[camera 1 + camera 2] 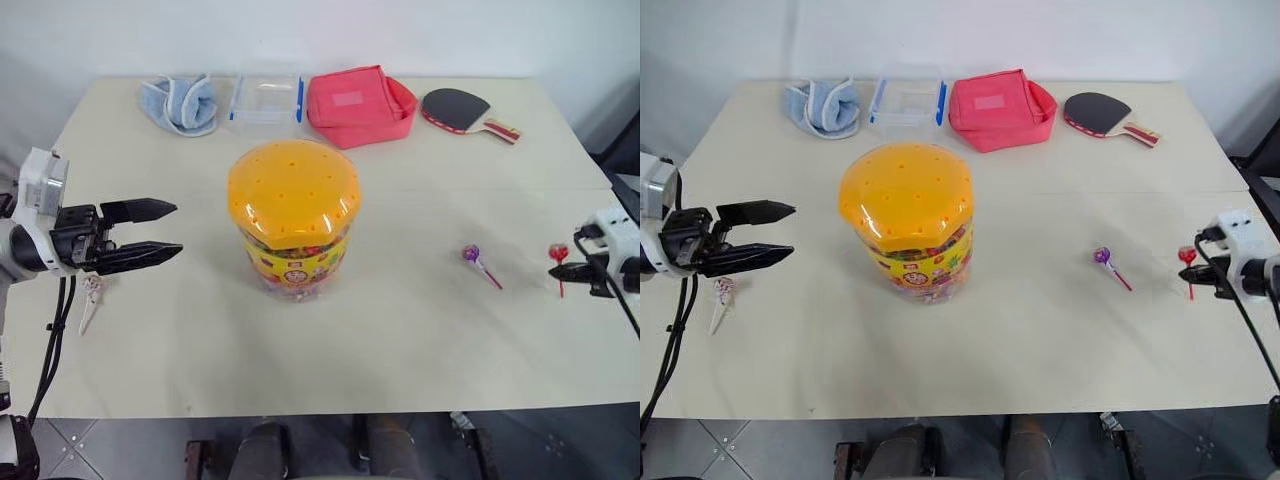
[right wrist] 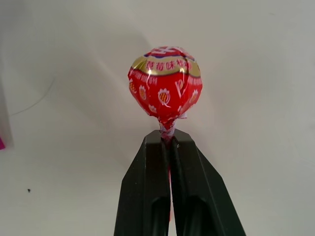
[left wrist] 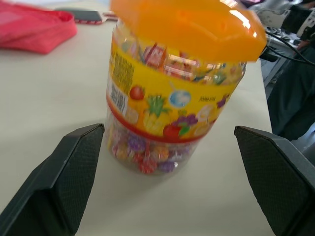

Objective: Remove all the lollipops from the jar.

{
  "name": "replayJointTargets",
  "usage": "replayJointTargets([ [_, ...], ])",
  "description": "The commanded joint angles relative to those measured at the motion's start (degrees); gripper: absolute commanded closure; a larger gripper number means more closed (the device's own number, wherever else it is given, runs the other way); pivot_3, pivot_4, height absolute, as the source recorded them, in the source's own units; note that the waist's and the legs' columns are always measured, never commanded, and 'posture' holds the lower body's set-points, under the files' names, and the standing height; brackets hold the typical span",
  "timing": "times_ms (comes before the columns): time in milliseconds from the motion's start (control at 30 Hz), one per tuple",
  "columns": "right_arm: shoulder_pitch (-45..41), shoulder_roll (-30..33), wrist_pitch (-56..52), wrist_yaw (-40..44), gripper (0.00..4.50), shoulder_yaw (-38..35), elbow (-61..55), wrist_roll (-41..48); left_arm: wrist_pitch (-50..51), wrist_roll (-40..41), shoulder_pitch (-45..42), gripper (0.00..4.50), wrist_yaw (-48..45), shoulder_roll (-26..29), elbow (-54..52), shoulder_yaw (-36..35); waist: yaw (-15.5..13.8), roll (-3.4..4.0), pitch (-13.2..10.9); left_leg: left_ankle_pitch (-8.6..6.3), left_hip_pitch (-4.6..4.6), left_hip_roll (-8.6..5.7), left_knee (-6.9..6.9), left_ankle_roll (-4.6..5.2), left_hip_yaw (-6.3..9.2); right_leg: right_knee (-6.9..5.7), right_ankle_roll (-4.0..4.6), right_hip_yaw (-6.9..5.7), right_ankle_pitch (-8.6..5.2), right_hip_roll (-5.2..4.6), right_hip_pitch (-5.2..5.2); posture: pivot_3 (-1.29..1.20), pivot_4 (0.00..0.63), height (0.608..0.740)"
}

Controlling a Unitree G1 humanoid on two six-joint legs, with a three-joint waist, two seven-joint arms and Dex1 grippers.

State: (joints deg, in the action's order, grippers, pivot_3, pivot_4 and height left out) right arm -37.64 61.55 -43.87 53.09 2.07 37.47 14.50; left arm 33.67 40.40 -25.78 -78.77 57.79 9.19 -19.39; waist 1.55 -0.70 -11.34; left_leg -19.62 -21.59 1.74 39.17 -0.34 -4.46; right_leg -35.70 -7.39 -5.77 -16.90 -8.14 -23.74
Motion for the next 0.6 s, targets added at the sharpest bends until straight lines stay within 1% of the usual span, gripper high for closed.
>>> replayJointTargets([
  [33, 0.79, 0.1, 0.67, 0.68, 3.98, -2.1, -0.43, -0.65, -1.68, 0.91, -0.03, 0.0, 1.19, -0.06, -2.34, -3.34, -0.08, 0.0, 0.0, 0.0, 0.0, 0.0, 0.01, 0.0, 0.01, 0.0, 0.0, 0.0, 0.0, 0.0, 0.01, 0.0, 0.15, 0.74],
  [67, 1.31, 0.12, 0.49, 1.04, 3.76, -2.44, -1.09, -0.39, -1.7, 0.77, 0.05, 0.0, 1.9, -0.18, -2.47, -3.67, -0.09, 0.0, 0.0, 0.0, 0.0, 0.0, 0.01, 0.0, 0.01, 0.0, 0.0, 0.0, 0.0, 0.0, 0.02, 0.0, 0.15, 0.74],
  [133, 2.54, 0.34, -0.5, 1.95, 3.05, -3.34, -3.21, 0.51, -2.06, 0.72, -0.07, 0.0, 2.9, -0.54, -2.55, -4.37, -0.08, 0.0, 0.0, 0.0, 0.0, 0.0, 0.02, 0.0, 0.02, 0.0, 0.0, 0.0, 0.0, 0.0, 0.03, 0.0, 0.15, 0.74],
  [167, 3.26, 0.49, -1.07, 2.28, 2.8, -3.95, -4.47, 0.95, -2.08, 1.2, -0.31, 0.0, 3.23, -0.82, -2.68, -4.95, -0.07, 0.0, 0.0, 0.0, 0.0, 0.0, 0.02, 0.0, 0.02, 0.0, 0.0, 0.0, 0.0, 0.0, 0.03, 0.0, 0.15, 0.74],
  [200, 4.19, 0.64, -1.79, 2.28, 2.4, -5.03, -6.08, 1.54, -1.38, 1.92, -0.76, 0.0, 4.2, -0.99, -2.87, -5.66, -0.08, 0.0, 0.0, 0.0, 0.01, 0.0, 0.02, 0.0, 0.02, 0.0, 0.0, -0.01, 0.0, 0.0, 0.04, 0.0, 0.15, 0.74],
  [333, 8.51, 1.72, -4.23, 1.44, 1.05, -9.76, -13.09, 3.26, -1.08, 3.07, -1.52, 0.0, 6.38, -1.68, -3.55, -7.24, -0.11, 0.0, 0.0, 0.0, 0.01, 0.0, 0.02, 0.0, 0.03, -0.02, 0.0, -0.01, 0.0, 0.0, 0.03, 0.0, 0.15, 0.74],
  [433, 13.63, 2.17, -6.14, 4.28, 0.05, -19.55, -25.98, 9.92, -1.49, 3.09, -1.16, 0.0, 7.44, -1.6, -4.09, -7.77, -0.28, 0.04, -0.02, 0.0, 0.0, -0.01, 0.02, 0.0, 0.04, -0.02, 0.0, -0.01, 0.0, -0.01, 0.03, 0.0, 0.15, 0.74],
  [467, 15.16, 1.72, -6.61, 5.25, 0.02, -22.96, -30.53, 12.51, -1.72, 2.95, -0.97, 0.0, 7.64, -1.58, -4.12, -7.83, -0.36, 0.06, -0.03, 0.0, 0.02, -0.01, 0.02, 0.0, 0.03, -0.02, 0.0, 0.0, 0.0, 0.0, 0.04, 0.0, 0.15, 0.74],
  [533, 17.77, 0.58, -6.84, 6.42, 0.02, -27.53, -37.92, 16.3, -2.13, 2.88, -0.67, 0.0, 7.72, -1.67, -4.15, -7.93, -0.38, 0.06, -0.03, 0.0, 0.04, 0.0, 0.02, 0.0, 0.04, -0.05, 0.0, 0.0, 0.0, 0.0, 0.04, 0.0, 0.15, 0.74],
  [600, 19.87, -0.72, -5.92, 7.7, 0.02, -30.43, -44.42, 19.51, -2.43, 3.09, -0.25, 0.0, 7.37, -1.75, -4.26, -8.08, -0.35, 0.03, -0.01, -0.01, 0.08, 0.02, 0.01, -0.02, 0.04, -0.05, 0.0, 0.0, 0.0, 0.02, 0.07, 0.0, 0.15, 0.74],
])
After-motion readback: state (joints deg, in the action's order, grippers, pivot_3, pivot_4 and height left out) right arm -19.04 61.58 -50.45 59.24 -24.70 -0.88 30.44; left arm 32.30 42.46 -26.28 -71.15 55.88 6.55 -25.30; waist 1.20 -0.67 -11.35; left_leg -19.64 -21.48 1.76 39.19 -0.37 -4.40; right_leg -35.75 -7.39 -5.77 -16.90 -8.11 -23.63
